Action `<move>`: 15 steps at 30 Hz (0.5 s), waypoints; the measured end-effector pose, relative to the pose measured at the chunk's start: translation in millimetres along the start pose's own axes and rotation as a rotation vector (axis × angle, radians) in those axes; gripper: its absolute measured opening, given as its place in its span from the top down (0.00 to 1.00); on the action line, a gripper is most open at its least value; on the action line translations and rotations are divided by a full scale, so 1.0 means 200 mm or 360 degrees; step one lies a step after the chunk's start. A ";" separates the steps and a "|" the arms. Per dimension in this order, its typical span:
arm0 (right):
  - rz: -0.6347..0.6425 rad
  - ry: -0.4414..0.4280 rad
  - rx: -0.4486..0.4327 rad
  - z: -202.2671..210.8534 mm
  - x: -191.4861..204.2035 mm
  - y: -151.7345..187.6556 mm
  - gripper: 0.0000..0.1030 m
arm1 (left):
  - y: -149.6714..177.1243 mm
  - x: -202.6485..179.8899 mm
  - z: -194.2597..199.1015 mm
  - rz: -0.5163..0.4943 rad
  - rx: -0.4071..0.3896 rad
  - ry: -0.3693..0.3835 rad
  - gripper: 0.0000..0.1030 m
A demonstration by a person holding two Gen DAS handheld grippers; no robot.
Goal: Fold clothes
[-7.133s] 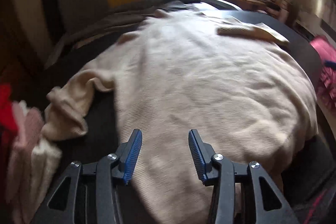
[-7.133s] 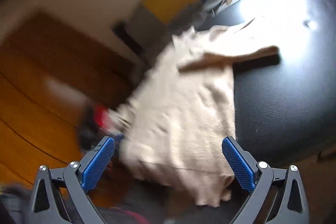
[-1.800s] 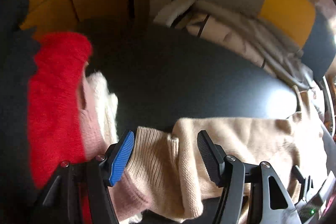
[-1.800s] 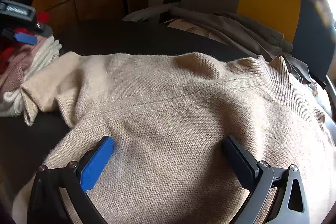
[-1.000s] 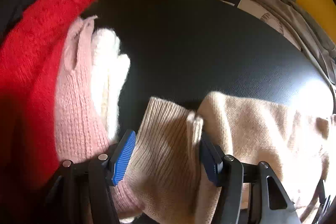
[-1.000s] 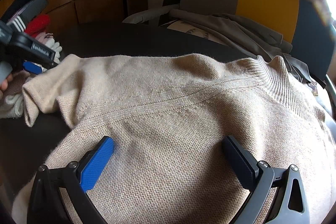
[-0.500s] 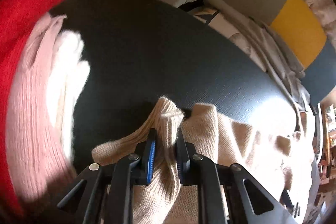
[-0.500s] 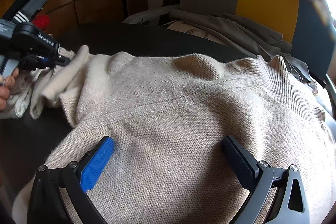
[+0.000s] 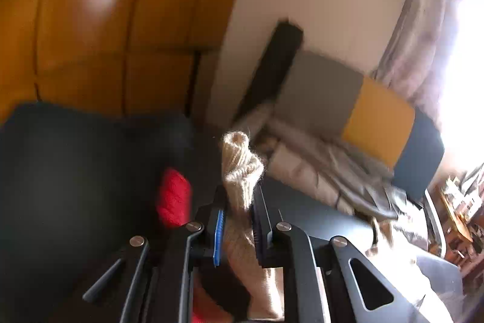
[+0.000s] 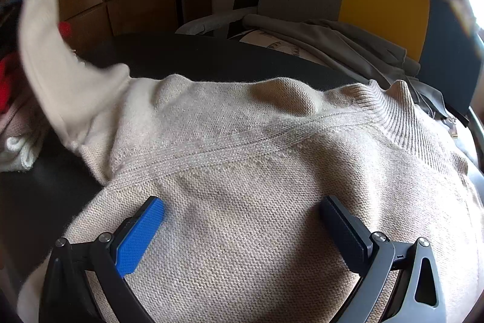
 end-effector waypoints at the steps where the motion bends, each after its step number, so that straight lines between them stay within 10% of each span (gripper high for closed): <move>1: 0.0000 0.0000 0.0000 0.00 0.00 0.01 0.00 | -0.02 0.04 0.03 -0.0013 -0.0038 -0.0025 0.86; 9: 0.0009 0.0015 0.0003 0.01 0.03 0.07 0.00 | -0.02 0.07 -0.01 -0.0119 0.0039 -0.0026 0.86; 15: 0.0014 0.0022 0.0004 0.01 0.04 0.10 0.00 | 0.06 -0.27 -0.34 -0.0401 0.0263 0.0013 0.85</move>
Point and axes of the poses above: each gripper's, at about its wrist camera, not at the fingertips, and z roughly against the way its jaws point, x to its left, y to its underside, the point moved 2 cm from there along -z, roughly the way its jaws point, and after that the axes turned 8 degrees about -z, right-handed, at the moved point
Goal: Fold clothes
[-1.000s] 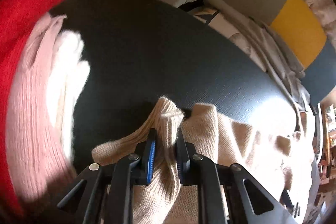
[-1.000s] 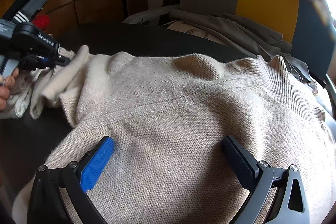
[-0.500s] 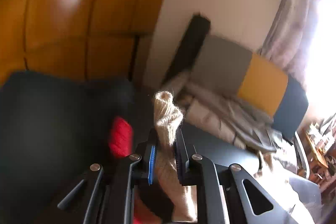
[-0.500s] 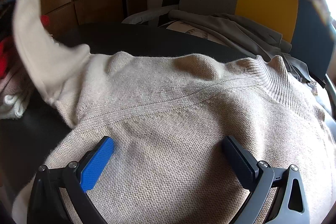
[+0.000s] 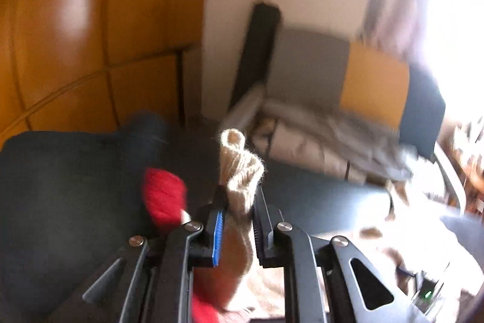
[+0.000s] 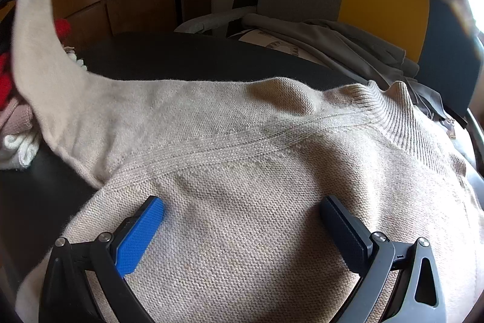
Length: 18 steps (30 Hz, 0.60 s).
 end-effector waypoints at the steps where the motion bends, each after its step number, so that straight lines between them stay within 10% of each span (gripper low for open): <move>1: 0.0001 0.0001 0.0000 0.00 0.00 0.01 0.00 | 0.00 -0.06 -0.07 -0.0046 0.0054 -0.0002 0.85; 11: -0.0005 -0.0004 -0.0002 0.01 0.02 0.08 0.00 | 0.38 -0.21 -0.56 0.0044 0.0554 -0.0014 0.76; 18: -0.0012 -0.0015 -0.0005 0.00 0.04 0.13 0.00 | 0.41 -0.08 -0.33 0.0417 0.0286 0.0100 0.74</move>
Point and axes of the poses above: each gripper's, at about its wrist camera, not at the fingertips, and z roughly against the way its jaws point, x to its left, y to its underside, the point moved 2 cm from there along -z, roughly the way its jaws point, and after that the axes turned 8 degrees about -z, right-handed, at the moved point
